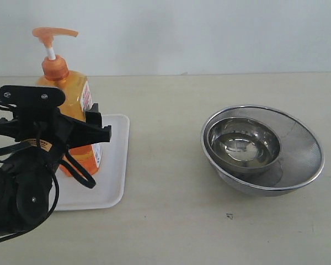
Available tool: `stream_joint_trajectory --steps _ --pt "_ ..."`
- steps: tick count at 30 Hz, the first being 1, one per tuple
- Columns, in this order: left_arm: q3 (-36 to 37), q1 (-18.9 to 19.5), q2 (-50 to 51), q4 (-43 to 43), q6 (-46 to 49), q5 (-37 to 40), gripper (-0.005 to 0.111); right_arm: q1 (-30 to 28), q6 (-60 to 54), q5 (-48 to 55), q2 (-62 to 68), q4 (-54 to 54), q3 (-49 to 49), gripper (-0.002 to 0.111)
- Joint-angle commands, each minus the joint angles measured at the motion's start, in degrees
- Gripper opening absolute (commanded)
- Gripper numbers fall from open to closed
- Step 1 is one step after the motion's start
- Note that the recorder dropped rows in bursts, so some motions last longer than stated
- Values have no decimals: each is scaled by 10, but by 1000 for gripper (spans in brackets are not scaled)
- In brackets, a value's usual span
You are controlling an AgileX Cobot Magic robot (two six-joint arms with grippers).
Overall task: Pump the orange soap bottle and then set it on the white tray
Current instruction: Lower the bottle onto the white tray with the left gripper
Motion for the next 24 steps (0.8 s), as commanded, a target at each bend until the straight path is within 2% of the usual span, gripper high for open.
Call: stream_joint_trajectory --steps 1,17,24 --pt "-2 1 -5 10 -2 8 81 -3 -2 -3 -4 -5 0 0" --pt "-2 1 -7 6 -17 -2 81 -3 -2 -3 -4 -5 0 0" --pt "-2 1 -28 -20 -11 23 81 -3 -2 -3 -4 -5 0 0"
